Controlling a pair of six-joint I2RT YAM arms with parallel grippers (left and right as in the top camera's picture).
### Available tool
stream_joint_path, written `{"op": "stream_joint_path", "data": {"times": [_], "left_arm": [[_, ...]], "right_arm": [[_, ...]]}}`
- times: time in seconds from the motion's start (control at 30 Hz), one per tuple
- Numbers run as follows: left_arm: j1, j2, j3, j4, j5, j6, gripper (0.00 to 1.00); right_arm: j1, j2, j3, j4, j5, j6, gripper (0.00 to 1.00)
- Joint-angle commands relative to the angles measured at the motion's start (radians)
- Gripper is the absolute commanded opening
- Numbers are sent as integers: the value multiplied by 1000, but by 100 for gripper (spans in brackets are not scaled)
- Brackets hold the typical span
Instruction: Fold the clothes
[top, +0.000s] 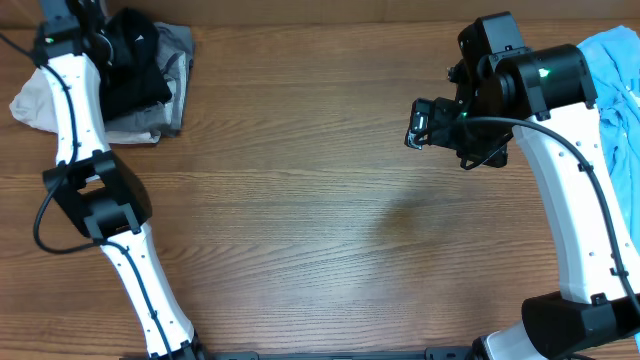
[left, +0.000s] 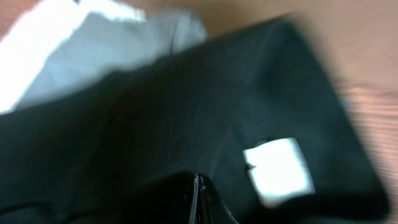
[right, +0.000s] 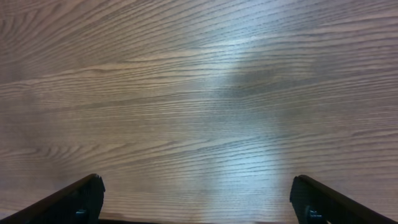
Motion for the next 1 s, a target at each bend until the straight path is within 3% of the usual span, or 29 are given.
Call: {"op": "stream_joint_path", "data": {"times": [0.0, 0.2, 0.43, 0.57, 0.97], "left_arm": [[5, 95, 13, -8, -57, -13, 4], [4, 59, 31, 9, -47, -12, 5], [-2, -125, 48, 18, 5, -16, 4], [10, -187, 48, 8, -102, -16, 4], [88, -112, 5, -55, -135, -12, 4]], "right_arm": [[4, -18, -23, 18, 12, -2, 100], [4, -18, -23, 30, 12, 2, 100], [4, -18, -23, 32, 11, 17, 100], [4, -18, -23, 31, 11, 17, 100], [4, -18, -23, 28, 8, 17, 100]]}}
